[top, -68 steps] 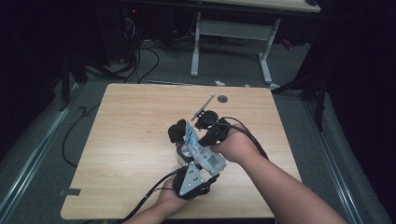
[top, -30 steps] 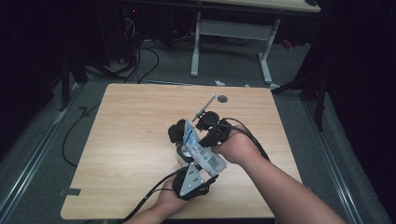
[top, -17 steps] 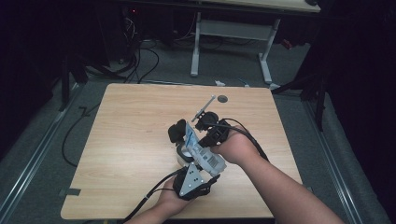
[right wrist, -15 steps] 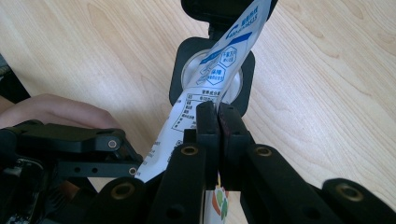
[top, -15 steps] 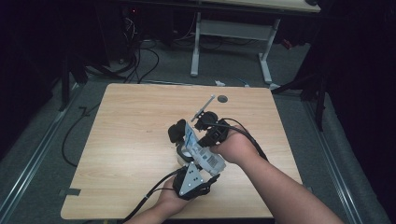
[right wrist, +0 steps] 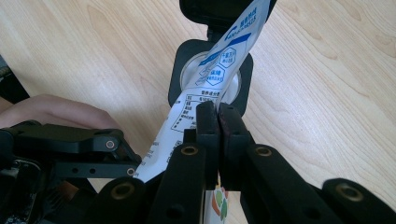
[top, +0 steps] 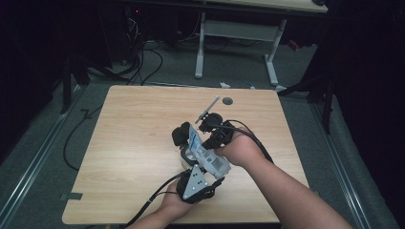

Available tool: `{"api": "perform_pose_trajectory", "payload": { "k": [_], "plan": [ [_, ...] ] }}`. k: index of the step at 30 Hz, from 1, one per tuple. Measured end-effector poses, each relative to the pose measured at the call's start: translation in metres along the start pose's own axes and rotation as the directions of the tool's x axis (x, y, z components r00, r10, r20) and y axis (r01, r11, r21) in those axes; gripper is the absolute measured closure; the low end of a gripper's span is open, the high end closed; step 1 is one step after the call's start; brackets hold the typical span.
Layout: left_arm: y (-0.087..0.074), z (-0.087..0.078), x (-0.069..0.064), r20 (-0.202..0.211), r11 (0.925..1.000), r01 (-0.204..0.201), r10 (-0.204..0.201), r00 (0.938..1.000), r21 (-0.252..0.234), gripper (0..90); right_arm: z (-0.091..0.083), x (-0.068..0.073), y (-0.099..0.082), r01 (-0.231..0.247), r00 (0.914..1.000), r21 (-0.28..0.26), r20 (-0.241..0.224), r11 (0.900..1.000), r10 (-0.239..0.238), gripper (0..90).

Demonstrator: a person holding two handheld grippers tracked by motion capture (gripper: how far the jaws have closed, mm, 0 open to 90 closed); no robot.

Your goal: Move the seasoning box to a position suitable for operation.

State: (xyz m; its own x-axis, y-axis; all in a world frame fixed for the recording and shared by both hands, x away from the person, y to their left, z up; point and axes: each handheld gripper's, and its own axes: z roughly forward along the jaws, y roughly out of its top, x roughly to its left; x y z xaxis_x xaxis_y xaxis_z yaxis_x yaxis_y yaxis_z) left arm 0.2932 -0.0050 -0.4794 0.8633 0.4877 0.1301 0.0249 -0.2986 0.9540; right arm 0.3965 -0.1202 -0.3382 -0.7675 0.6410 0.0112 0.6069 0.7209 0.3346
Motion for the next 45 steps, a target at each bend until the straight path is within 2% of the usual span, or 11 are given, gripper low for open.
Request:
{"api": "perform_pose_trajectory", "payload": {
  "k": [10,25,37,45],
  "plan": [
    [-0.007,0.002,-0.001,-0.008,0.9998,-0.008,0.008,0.9999,0.020,51.4,0.000,0.000,-0.003,0.004,1.0000,0.010,-0.001,0.9999,-0.004,88.7],
    [-0.019,0.003,-0.003,-0.009,0.9978,-0.013,0.014,0.9999,0.065,51.9,-0.003,0.001,-0.015,-0.015,0.9999,0.020,-0.008,0.9997,0.015,88.8],
    [-0.027,0.005,-0.001,-0.003,0.9954,0.008,-0.008,1.0000,0.096,51.9,-0.001,0.001,-0.021,-0.025,0.9996,0.027,-0.012,0.9993,0.026,88.8],
    [-0.030,0.005,0.000,-0.002,0.9934,0.005,-0.005,1.0000,0.115,51.9,0.000,0.002,-0.025,-0.027,0.9994,0.025,-0.021,0.9993,0.028,88.8]
  ]
}}
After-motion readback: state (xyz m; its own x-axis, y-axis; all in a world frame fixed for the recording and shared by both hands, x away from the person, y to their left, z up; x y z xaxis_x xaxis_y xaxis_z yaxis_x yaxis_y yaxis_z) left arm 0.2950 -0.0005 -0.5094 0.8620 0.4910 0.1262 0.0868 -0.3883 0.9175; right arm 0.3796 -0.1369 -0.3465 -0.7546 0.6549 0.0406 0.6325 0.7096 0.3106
